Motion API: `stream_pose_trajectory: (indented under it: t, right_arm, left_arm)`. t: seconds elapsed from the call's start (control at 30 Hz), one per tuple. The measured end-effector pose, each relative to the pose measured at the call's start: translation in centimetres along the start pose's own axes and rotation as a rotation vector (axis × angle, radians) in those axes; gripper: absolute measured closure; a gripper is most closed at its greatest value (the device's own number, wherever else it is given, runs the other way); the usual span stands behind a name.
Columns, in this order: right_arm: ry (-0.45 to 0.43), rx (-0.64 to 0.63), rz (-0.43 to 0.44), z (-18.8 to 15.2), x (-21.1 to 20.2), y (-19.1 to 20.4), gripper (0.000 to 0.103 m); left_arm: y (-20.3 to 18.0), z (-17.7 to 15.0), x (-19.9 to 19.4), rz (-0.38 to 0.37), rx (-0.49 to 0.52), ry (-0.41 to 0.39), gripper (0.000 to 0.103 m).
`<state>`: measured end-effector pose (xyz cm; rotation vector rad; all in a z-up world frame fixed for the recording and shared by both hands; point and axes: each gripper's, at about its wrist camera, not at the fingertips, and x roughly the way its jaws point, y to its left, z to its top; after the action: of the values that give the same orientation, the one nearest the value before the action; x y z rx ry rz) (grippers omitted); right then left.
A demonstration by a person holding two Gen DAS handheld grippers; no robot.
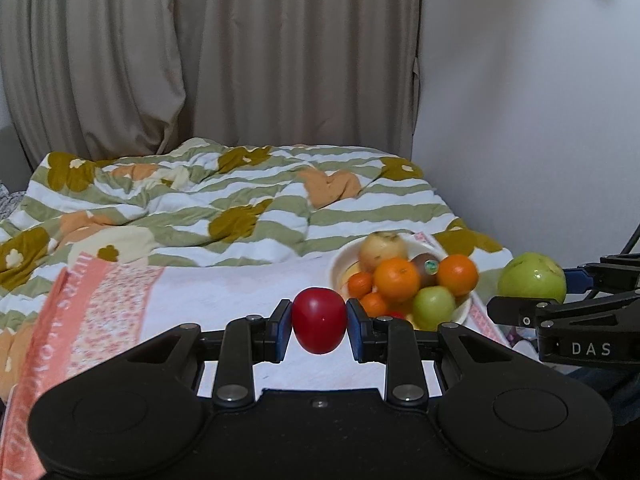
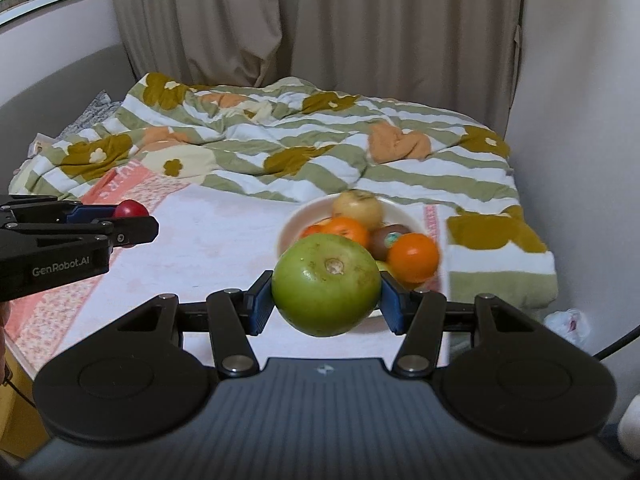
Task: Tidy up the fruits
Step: 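Carry the tomato and green apple over the bowl with both tools, then open the left tool to drop the tomato while the right tool releases the apple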
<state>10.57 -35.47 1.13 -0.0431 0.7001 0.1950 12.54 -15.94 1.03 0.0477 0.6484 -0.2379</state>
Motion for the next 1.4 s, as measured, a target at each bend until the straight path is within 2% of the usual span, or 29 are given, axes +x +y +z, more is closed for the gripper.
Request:
stream_pose_trajectory:
  t: [0.17, 0.43, 0.87, 1.13, 1.17, 1.2, 1.27, 1.3, 1.33, 1.4]
  right_arm:
    - [0.001, 0.023, -0.005, 1.6, 1.8, -3.9, 0.034]
    - [0.012, 0.062, -0.016, 4.3, 6.0, -8.3, 0.034]
    - [0.078, 0.112, -0.005, 6.9, 15.0, -11.5, 0.033]
    - [0.118, 0.125, 0.000, 7.3, 18.7, -12.6, 0.034]
    - [0.121, 0.129, 0.001, 7.4, 19.0, -12.7, 0.034]
    - [0.123, 0.132, 0.002, 7.4, 19.3, -12.8, 0.034]
    - [0.128, 0.133, 0.005, 7.6, 19.7, -12.8, 0.034]
    - [0.129, 0.131, 0.006, 7.6, 19.8, -12.9, 0.034]
    - [0.131, 0.128, 0.009, 7.7, 20.0, -12.9, 0.034]
    - [0.140, 0.128, 0.016, 7.8, 20.4, -12.9, 0.033]
  left_arm:
    - [-2.3, 1.7, 2.9, 0.001, 0.011, 0.023, 0.071]
    - [-3.3, 4.1, 9.7, -0.021, 0.030, 0.078, 0.071]
    - [-2.6, 6.0, 21.0, -0.047, 0.034, 0.208, 0.070]
    - [-2.4, 5.6, 23.4, -0.078, 0.056, 0.253, 0.070]
    - [-2.4, 5.5, 23.5, -0.077, 0.059, 0.255, 0.068]
    - [-2.3, 5.5, 23.5, -0.076, 0.059, 0.257, 0.059]
    - [-2.1, 5.5, 23.1, -0.075, 0.057, 0.249, 0.039]
    - [-2.0, 5.5, 22.8, -0.070, 0.059, 0.238, 0.023]
    - [-2.0, 5.5, 22.5, -0.063, 0.064, 0.224, 0.014]
    - [-1.9, 5.6, 21.8, -0.054, 0.079, 0.202, 0.012]
